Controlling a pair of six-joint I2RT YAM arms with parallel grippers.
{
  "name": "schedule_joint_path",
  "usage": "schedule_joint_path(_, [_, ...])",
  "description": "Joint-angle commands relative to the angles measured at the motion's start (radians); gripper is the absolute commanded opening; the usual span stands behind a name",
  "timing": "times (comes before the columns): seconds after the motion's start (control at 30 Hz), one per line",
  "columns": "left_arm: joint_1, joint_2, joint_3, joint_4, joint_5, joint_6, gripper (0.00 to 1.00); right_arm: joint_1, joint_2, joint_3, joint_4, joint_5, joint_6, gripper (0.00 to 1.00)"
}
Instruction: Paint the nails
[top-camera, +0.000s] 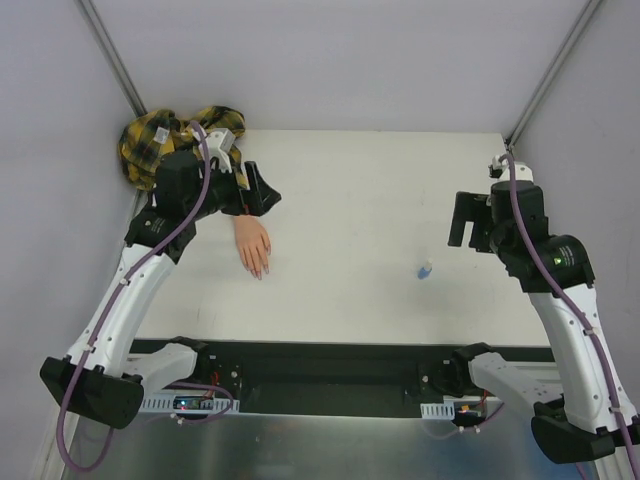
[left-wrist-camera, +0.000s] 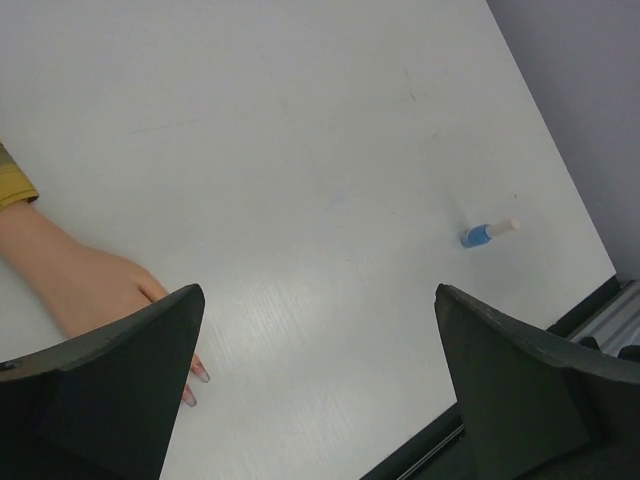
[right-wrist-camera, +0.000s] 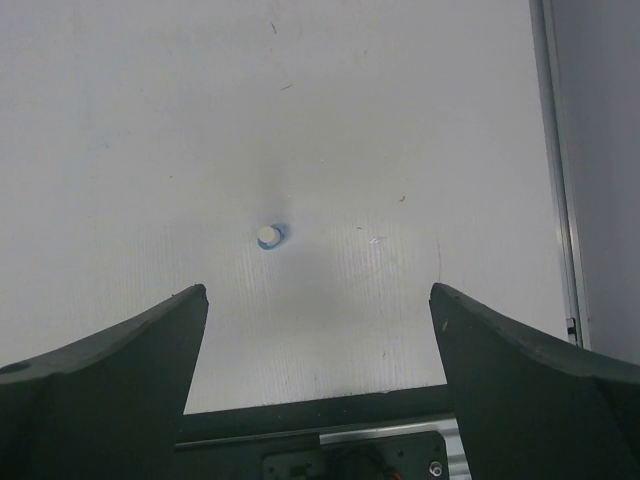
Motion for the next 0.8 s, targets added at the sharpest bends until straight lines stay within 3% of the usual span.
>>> schedule_joint_path(0.0, [-0.094, 0.089, 0.03, 0.009, 0.008, -0.062, 0.99, -0.006, -0.048, 0.038, 0.015, -0.046, 0.002, 0.96])
schedule_joint_path(0.2, [-0.388, 0.346, 0.142, 0.01, -0.144, -0.08, 0.93, -0.006, -0.135, 0.004, 0.048, 0.009, -0.007, 0.96])
schedule_joint_path(0.37, [-0.627, 0.627, 0.342, 0.012, -0.256, -0.019, 0.92, -0.006, -0.217, 0.035, 0.021, 0.086, 0.028, 0.96])
schedule_joint_path(0.57, [-0.732, 0.906, 0.614, 0.015, -0.215, -0.014, 0.79, -0.006, -0.318, 0.052, 0.007, 0.11, 0.029, 0.96])
schedule_joint_path(0.77, [-0.775, 1.074, 0.809, 0.016, -0.228, -0.011, 0.73, -0.004, -0.366, 0.063, -0.008, 0.11, -0.001, 0.96])
